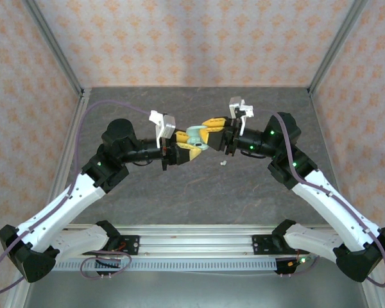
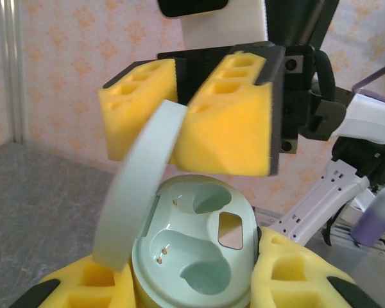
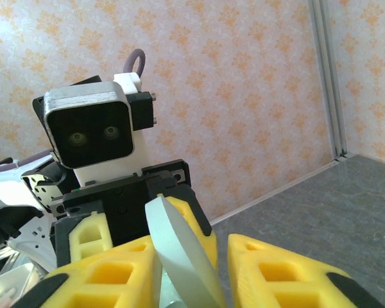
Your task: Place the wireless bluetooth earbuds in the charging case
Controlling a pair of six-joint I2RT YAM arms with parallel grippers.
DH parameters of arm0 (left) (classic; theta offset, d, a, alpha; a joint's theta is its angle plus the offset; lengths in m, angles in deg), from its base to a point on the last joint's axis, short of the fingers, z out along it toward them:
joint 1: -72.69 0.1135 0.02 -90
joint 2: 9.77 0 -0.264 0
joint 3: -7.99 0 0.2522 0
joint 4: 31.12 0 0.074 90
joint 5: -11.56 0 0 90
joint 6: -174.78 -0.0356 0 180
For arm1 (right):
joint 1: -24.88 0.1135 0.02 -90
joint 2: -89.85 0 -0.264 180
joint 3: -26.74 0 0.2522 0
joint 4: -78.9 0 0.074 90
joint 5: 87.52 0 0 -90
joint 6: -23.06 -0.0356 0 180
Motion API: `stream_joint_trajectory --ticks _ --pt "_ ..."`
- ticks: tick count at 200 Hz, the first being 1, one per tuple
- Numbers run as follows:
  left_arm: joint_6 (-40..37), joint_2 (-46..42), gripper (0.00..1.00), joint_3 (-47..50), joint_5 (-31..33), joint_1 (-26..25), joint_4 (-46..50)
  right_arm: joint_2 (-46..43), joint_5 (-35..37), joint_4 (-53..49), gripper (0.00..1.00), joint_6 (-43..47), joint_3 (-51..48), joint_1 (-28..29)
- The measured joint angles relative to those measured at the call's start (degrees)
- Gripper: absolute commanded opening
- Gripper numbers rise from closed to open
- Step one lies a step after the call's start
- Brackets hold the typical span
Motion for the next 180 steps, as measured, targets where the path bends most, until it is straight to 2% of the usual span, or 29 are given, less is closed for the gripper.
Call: stream_joint_trajectory --ticks 31,82,126,180 --pt "-1.6 -1.3 0.22 0.3 2.1 0.0 1.9 0.0 0.5 -0.2 0.43 -0.1 0.0 0.0" --pt "-2.8 -2.0 0.21 0.9 4.9 0.0 4.6 0.0 1.5 -2.4 0.56 -0.2 0.0 0.0" --pt "-2.9 -2.3 0.21 0.9 5.5 0.9 7.0 0.0 2.6 -3.8 0.6 -1.2 0.0 0.0" --pt "-2.8 -2.3 0.16 0.9 7.1 2.8 12.4 0.5 4.3 -6.1 0.62 -1.7 0.1 0.0"
